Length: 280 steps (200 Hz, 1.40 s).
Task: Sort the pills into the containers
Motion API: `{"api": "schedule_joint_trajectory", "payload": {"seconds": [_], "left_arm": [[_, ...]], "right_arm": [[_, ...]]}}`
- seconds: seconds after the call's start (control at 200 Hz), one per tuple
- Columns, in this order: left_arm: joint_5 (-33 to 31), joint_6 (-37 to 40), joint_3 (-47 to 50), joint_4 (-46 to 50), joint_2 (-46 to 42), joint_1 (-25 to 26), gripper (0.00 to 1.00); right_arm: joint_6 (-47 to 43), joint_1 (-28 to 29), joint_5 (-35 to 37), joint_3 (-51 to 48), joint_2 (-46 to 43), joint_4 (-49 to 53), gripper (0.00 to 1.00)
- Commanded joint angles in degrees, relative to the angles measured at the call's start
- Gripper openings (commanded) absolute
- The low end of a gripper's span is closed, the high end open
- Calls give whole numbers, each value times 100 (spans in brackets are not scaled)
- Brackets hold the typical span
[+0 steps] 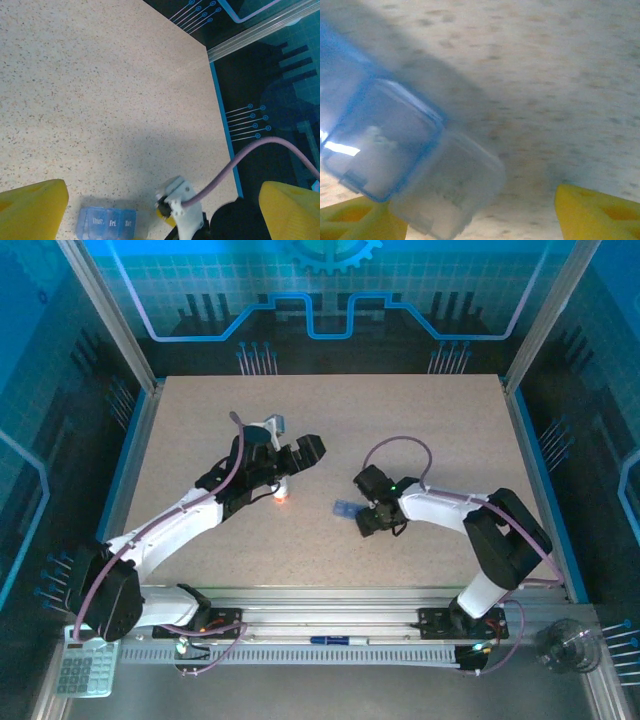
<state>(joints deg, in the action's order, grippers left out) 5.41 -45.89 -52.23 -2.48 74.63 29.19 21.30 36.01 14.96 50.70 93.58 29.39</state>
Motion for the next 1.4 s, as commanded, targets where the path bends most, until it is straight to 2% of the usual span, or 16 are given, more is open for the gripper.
{"api": "schedule_joint_trajectory", "payload": {"seconds": [0.0, 0.19, 0.42, 0.6, 0.846, 1.396], "left_arm": [[107, 271, -252, 167, 54, -49, 99], [184, 558, -459, 445, 168, -47, 99], [250, 1406, -851, 1129, 493, -39, 99], [153, 2305, -1180, 1773, 816, 52, 99], [-610, 3678, -1543, 2609, 1220, 636, 99], [-1203, 4986, -1510, 2694, 2035, 1576, 99]], "right_arm": [[244, -389, 205, 100, -176, 389, 76], [125, -759, -473, 59, -681, 415, 77], [208, -1057, -1092, 119, -1238, 376, 77], [233, -1122, -1206, 484, -699, 184, 79], [243, -1108, -1328, 735, 38, -85, 79], [348, -1101, -1294, 391, 481, -389, 78]]}}
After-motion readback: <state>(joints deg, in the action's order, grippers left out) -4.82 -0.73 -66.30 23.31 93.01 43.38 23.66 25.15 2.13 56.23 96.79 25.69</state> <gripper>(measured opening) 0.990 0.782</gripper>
